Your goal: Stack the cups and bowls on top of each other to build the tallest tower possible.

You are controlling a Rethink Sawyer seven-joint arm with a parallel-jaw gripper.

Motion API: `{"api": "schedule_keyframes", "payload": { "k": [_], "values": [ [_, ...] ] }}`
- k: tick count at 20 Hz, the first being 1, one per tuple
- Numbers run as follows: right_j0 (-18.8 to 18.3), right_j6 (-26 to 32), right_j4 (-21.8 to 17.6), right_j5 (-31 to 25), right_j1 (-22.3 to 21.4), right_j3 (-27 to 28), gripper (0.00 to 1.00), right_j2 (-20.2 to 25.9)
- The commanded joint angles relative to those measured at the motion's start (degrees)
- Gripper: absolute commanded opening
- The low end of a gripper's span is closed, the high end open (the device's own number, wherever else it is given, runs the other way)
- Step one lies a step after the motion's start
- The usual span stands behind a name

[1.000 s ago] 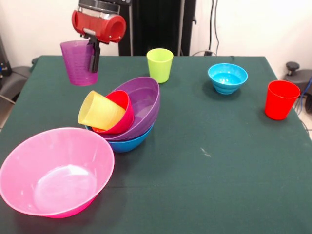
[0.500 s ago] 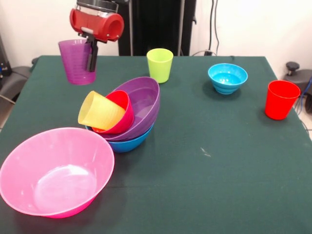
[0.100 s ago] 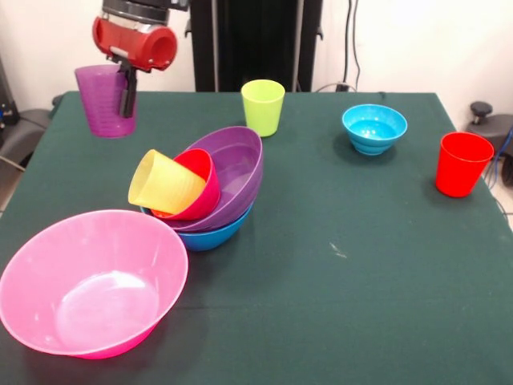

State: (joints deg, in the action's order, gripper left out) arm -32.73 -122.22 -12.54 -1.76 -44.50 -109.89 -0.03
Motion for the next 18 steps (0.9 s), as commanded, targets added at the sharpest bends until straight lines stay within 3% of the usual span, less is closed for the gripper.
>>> {"api": "schedule_keyframes", "payload": {
  "k": [1, 11, 18],
  "values": [
    [0.11, -0.48, -4.94, 1.05, 4.68, 2.51, 0.00, 4.19],
    [2.63, -2.23, -3.83, 1.80, 6.90, 5.46, 0.00, 3.09],
    [2.31, -2.19, -4.26, 1.89, 6.38, 5.36, 0.00, 3.06]
  ]
}}
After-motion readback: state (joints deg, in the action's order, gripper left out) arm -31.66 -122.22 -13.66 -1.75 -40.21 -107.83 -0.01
